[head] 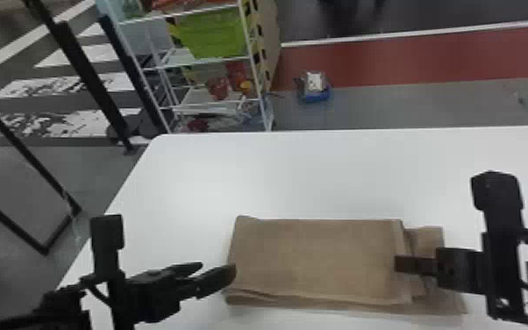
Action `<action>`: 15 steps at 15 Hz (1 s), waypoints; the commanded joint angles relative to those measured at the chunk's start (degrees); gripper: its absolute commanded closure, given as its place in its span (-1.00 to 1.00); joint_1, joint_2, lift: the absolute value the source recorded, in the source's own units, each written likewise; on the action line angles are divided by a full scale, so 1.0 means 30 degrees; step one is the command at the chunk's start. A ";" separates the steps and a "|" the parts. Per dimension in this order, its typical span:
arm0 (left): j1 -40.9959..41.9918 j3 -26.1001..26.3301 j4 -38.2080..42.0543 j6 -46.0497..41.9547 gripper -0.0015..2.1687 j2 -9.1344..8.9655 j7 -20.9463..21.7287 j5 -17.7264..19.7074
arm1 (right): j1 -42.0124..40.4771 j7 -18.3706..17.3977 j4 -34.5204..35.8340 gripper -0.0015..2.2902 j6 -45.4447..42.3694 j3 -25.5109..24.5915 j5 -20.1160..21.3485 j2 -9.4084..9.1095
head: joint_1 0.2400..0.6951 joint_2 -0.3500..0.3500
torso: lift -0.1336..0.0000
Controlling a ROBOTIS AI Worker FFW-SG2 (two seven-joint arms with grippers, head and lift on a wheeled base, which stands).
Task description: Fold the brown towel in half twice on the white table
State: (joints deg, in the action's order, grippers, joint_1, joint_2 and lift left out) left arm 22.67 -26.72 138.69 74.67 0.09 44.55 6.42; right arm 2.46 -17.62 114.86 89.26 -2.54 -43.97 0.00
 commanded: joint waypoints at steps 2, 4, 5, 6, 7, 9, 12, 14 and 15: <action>-0.0029 0.0000 0.0000 0.0000 -0.97 -0.0078 0.0031 0.0000 | 0.0058 -0.0075 0.0152 -0.47 0.0274 0.0086 0.0007 -0.0018 | 1.00 0.75 | -0.85; 0.0001 0.0000 0.0000 0.0000 -0.97 -0.0078 0.0031 0.0000 | 0.0117 -0.0075 0.0152 -0.47 0.0274 0.0174 0.0037 -0.0018 | 1.00 0.75 | -0.85; -0.0029 0.0000 0.0000 0.0000 -0.97 -0.0078 0.0031 0.0000 | 0.0175 -0.0104 0.0152 -0.46 0.0274 0.0291 0.0066 -0.0018 | 1.00 0.75 | -0.85; -0.0029 0.0000 0.0000 0.0000 -0.97 -0.0078 0.0031 0.0000 | 0.0263 -0.0075 0.0152 -0.46 0.0274 0.0379 0.0125 -0.0018 | 1.00 0.75 | -0.85; -0.0029 0.0029 0.0000 0.0000 -0.97 -0.0078 0.0031 0.0000 | 0.0409 -0.0075 0.0122 -0.35 0.0274 0.0467 0.0242 -0.0018 | 1.00 0.76 | -0.85; 0.0001 0.0000 0.0030 0.0059 -0.97 -0.0078 0.0090 0.0000 | 0.0439 -0.0075 0.0122 -0.28 0.0274 0.0613 0.0271 -0.0018 | 1.00 0.76 | -0.85; 0.0059 -0.0059 0.0059 0.0059 -0.97 -0.0078 0.0119 0.0000 | 0.0439 -0.0016 0.0122 0.03 0.0274 0.0672 0.0271 -0.0018 | 1.00 0.77 | -0.85; 0.0059 -0.0030 0.0088 0.0059 -0.97 -0.0078 0.0090 0.0000 | 0.0351 0.0013 0.0122 0.13 0.0274 0.0672 0.0242 -0.0018 | 1.00 0.78 | -0.85; 0.0059 -0.0030 0.0088 0.0059 -0.97 -0.0078 0.0090 0.0000 | 0.0234 0.0043 0.0152 0.13 0.0274 0.0613 0.0212 -0.0018 | 1.00 0.78 | -0.85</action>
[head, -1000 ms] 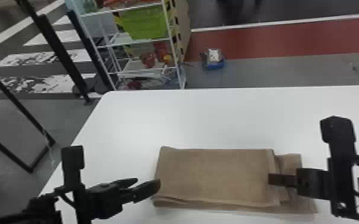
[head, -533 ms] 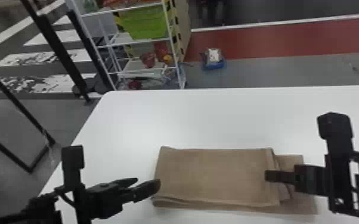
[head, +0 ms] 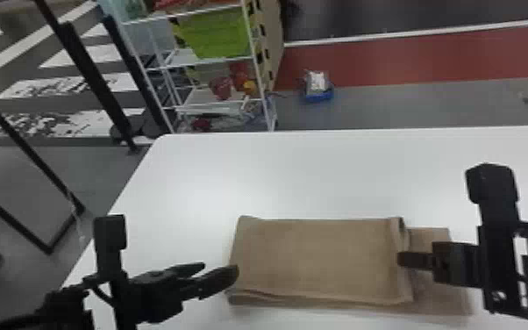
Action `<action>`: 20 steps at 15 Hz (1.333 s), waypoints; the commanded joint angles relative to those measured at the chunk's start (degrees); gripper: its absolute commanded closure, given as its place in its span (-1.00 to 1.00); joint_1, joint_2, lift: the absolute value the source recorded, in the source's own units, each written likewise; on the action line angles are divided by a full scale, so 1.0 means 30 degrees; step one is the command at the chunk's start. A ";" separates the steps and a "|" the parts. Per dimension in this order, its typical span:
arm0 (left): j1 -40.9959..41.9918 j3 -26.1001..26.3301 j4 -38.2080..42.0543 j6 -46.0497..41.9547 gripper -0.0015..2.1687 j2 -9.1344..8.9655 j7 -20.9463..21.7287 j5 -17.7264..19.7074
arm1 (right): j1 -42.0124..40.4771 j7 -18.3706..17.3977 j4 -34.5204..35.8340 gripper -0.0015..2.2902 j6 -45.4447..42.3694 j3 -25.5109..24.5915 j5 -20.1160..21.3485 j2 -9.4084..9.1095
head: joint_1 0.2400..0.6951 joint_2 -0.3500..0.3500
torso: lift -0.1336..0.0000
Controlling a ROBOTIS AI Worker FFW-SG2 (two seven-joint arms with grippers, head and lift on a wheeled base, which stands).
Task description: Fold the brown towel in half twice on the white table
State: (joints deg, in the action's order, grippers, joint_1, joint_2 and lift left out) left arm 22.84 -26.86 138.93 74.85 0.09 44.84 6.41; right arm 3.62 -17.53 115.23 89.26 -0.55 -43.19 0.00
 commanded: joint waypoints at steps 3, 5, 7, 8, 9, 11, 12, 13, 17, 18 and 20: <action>-0.0026 0.0046 -0.0019 0.0000 -0.97 -0.0078 -0.0034 0.0000 | -0.0532 0.0013 0.1111 0.13 0.0274 -0.0199 -0.0485 -0.0017 | 1.00 0.79 | -0.85; -0.0085 0.0075 -0.0019 0.0000 -0.97 -0.0078 -0.0122 -0.0058 | -0.0854 -0.0016 0.2078 0.13 0.0274 -0.0258 -0.0807 -0.0017 | 1.00 0.79 | -0.85; -0.0114 0.0134 -0.0019 0.0000 -0.97 -0.0078 -0.0181 -0.0117 | -0.0883 -0.0046 0.2371 0.13 0.0274 -0.0521 -0.1188 -0.0017 | 1.00 0.81 | -0.85; -0.0114 0.0163 -0.0019 0.0000 -0.97 -0.0078 -0.0210 -0.0117 | -0.0913 -0.0046 0.2488 0.13 0.0274 -0.0580 -0.1306 -0.0017 | 1.00 0.81 | -0.85; -0.0143 0.0192 0.0010 0.0000 -0.97 -0.0078 -0.0240 -0.0146 | -0.0942 -0.0046 0.2605 0.13 0.0274 -0.0697 -0.1599 -0.0017 | 1.00 0.81 | -0.85; -0.0143 0.0222 -0.0019 0.0000 -0.97 -0.0078 -0.0298 -0.0205 | -0.1059 -0.0104 0.3074 0.13 0.0274 -0.1166 -0.2155 -0.0017 | 1.00 0.81 | -0.85; -0.0173 0.0251 -0.0019 0.0000 -0.97 -0.0078 -0.0327 -0.0205 | -0.1264 -0.0163 0.3484 0.13 0.0274 -0.1488 -0.2712 0.0029 | 1.00 0.80 | -0.85; -0.0231 0.0251 -0.0019 0.0058 -0.97 -0.0078 -0.0327 -0.0234 | -0.1382 -0.0163 0.3894 0.13 0.0274 -0.1928 -0.3122 0.0059 | 1.00 0.80 | -0.85; -0.0378 0.0661 -0.0107 0.0117 -0.97 -0.0078 -0.0474 -0.0791 | -0.2758 -0.0134 0.4714 0.13 0.0274 -0.3949 -0.5202 0.0908 | 1.00 0.76 | -0.85; -0.0466 0.0720 -0.0166 0.0117 -0.97 -0.0078 -0.0474 -0.0791 | -0.2934 -0.0016 0.4714 0.13 0.0274 -0.4301 -0.5319 0.0967 | 1.00 0.74 | -0.85; -0.0729 0.0984 -0.0342 0.0117 -0.97 -0.0078 -0.0503 -0.1113 | -0.3139 0.0130 0.4685 0.13 0.0274 -0.4682 -0.5319 0.1289 | 1.00 0.65 | -0.85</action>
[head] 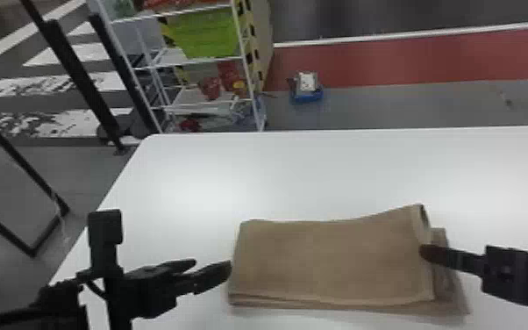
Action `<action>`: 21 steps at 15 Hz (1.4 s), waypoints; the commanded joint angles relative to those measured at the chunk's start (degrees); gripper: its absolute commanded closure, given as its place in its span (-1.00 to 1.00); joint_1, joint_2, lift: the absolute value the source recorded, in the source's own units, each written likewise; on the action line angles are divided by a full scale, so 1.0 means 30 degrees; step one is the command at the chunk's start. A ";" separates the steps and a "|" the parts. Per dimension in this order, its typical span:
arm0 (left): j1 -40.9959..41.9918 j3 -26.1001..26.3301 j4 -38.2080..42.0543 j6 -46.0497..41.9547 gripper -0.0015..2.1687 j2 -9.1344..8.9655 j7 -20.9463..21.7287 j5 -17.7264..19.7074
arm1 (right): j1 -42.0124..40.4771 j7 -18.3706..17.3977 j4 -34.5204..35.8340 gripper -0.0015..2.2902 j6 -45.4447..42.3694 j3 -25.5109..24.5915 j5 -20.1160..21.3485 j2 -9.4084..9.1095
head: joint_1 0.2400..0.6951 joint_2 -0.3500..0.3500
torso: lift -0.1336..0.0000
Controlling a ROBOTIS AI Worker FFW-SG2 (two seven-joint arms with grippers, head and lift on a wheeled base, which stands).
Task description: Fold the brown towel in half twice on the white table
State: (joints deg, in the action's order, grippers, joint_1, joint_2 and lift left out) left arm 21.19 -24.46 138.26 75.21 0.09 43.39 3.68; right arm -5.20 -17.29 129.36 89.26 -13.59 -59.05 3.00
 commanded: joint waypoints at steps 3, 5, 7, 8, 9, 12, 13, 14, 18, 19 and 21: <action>-0.0178 0.0391 -0.0236 -0.0003 -0.97 -0.0079 -0.0020 -0.0259 | -0.0054 0.0433 -0.0904 0.13 0.0274 -0.0391 0.0700 0.0552 | 1.00 0.57 | -0.85; -0.0178 0.0303 -0.0207 -0.0003 -0.97 -0.0079 0.0009 -0.0259 | 0.0004 0.0462 -0.0904 0.13 0.0274 -0.0625 0.0553 0.0581 | 1.00 0.49 | -0.85; -0.0178 0.0127 -0.0148 -0.0003 -0.97 -0.0079 0.0126 -0.0113 | 0.0004 0.0433 -0.0728 0.13 0.0274 -0.0625 0.0348 0.0581 | 1.00 0.47 | -0.85; -0.0178 -0.0019 -0.0148 -0.0003 -0.97 -0.0079 0.0097 0.0239 | -0.0025 0.0433 -0.0640 0.13 0.0274 -0.0567 0.0290 0.0581 | 1.00 0.47 | -0.85; -0.0207 -0.0518 -0.0089 -0.0003 -0.97 -0.0079 0.0097 0.1176 | -0.0084 0.0404 -0.0552 0.13 0.0274 -0.0567 0.0172 0.0552 | 1.00 0.47 | -0.85; -0.0236 -0.1279 0.0702 0.0055 -0.97 -0.0079 -0.0196 0.2700 | -0.0230 0.0345 -0.0230 0.13 0.0274 -0.0684 -0.0267 0.0552 | 1.00 0.49 | -0.85; -0.0383 -0.1279 0.0848 0.0348 -0.97 -0.0079 -0.0196 0.2700 | -0.0377 0.0345 0.0034 0.13 0.0274 -0.0977 -0.0736 0.0552 | 1.00 0.50 | -0.85; -0.0383 -0.1279 0.0877 0.0524 -0.97 -0.0079 -0.0225 0.2671 | -0.0494 0.0286 0.0356 0.13 0.0274 -0.1270 -0.1234 0.0552 | 1.00 0.50 | -0.85; -0.0441 -0.1162 0.0614 0.0758 -0.97 -0.0079 -0.0255 0.2231 | -0.0933 0.0316 0.1264 0.13 0.0274 -0.2910 -0.2171 0.0639 | 1.00 0.47 | -0.85; -0.0441 -0.1162 0.0496 0.0758 -0.97 -0.0079 -0.0225 0.2231 | -0.0933 0.0374 0.0942 0.13 0.0274 -0.3145 -0.2084 0.0845 | 1.00 0.44 | -0.85; -0.0529 -0.1074 0.0379 0.0758 -0.97 -0.0079 -0.0255 0.1938 | -0.0963 0.0492 0.0473 0.13 0.0274 -0.3203 -0.1761 0.0962 | 1.00 0.40 | -0.85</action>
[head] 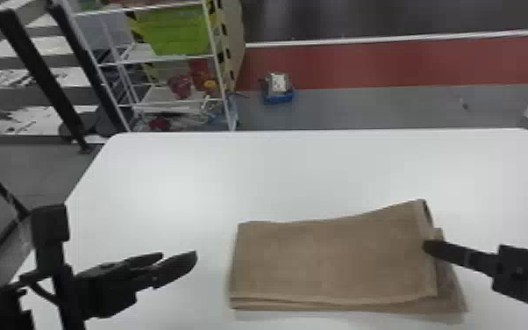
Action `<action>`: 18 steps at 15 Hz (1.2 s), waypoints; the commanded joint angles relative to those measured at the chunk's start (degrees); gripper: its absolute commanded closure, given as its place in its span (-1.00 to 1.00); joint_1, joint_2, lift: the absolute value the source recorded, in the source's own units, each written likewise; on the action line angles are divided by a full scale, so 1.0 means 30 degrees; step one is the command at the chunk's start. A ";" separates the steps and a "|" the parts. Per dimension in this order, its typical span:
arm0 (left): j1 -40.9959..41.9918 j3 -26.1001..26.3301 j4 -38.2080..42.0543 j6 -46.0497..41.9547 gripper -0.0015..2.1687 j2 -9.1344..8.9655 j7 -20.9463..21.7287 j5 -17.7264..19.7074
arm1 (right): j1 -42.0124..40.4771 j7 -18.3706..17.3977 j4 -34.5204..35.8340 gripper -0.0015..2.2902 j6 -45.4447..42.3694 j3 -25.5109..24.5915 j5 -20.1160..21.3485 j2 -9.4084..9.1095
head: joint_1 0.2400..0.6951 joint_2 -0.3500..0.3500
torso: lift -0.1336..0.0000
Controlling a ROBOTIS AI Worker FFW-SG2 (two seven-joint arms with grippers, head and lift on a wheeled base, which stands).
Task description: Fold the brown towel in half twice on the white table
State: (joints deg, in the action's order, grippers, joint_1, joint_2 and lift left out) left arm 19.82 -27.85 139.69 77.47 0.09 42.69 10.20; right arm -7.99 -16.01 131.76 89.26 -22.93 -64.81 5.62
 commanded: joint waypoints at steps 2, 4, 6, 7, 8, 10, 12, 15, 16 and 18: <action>-0.0132 0.0113 -0.0216 0.0003 -0.97 -0.0078 -0.0019 -0.0353 | -0.0002 0.0150 -0.0150 0.13 0.0274 -0.0179 -0.0429 0.0119 | 1.00 0.35 | -0.85; -0.0191 0.0142 -0.0274 0.0179 -0.97 -0.0078 0.0010 -0.0646 | -0.0382 -0.0026 0.0758 0.13 0.0274 -0.0970 -0.1835 0.0090 | 1.00 0.36 | -0.85; -0.0162 0.0142 -0.0274 0.0355 -0.97 -0.0078 0.0069 -0.0822 | -0.0617 0.0032 0.1022 0.13 0.0274 -0.2376 -0.2655 0.0149 | 1.00 0.38 | -0.85; -0.0074 0.0113 -0.0274 0.0355 -0.97 -0.0078 0.0156 -0.0851 | -0.0529 0.0091 0.0641 0.13 0.0274 -0.2581 -0.2421 0.0529 | 1.00 0.37 | -0.85; -0.0044 0.0113 -0.0450 0.0355 -0.97 -0.0078 0.0215 -0.0851 | -0.0675 0.0267 0.0055 0.13 0.0274 -0.2464 -0.1835 0.0734 | 1.00 0.34 | -0.85; -0.0103 0.0171 -0.0685 0.0296 -0.97 -0.0078 0.0215 -0.0822 | -0.1115 0.1058 -0.0355 0.13 0.0274 -0.2112 0.0099 0.0705 | 1.00 0.26 | -0.85; -0.0074 0.0142 -0.0685 0.0296 -0.97 -0.0078 0.0274 -0.0792 | -0.1115 0.1087 -0.0501 0.13 0.0274 -0.1145 0.2384 0.0705 | 1.00 0.19 | -0.85; -0.0015 0.0142 -0.0597 0.0355 -0.97 -0.0078 0.0215 -0.0997 | -0.0793 0.1409 -0.0794 0.13 0.0274 -0.0735 0.1065 0.0647 | 1.00 0.14 | -0.85; -0.0015 0.0230 -0.0567 0.0355 -0.97 -0.0078 0.0156 -0.1115 | -0.0822 0.1116 -0.0150 0.13 0.0274 -0.1028 0.0187 0.0471 | 1.00 0.17 | -0.85; 0.0131 0.0259 -0.0480 0.0355 -0.97 -0.0078 0.0244 -0.1085 | -0.0851 0.0765 0.0758 0.13 0.0274 -0.1526 -0.0019 0.0500 | 1.00 0.25 | -0.85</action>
State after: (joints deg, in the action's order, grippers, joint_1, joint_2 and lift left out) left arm 19.93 -27.16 138.07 78.53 0.09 43.28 6.99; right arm -10.50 -13.49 132.27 89.26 -26.38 -63.97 7.15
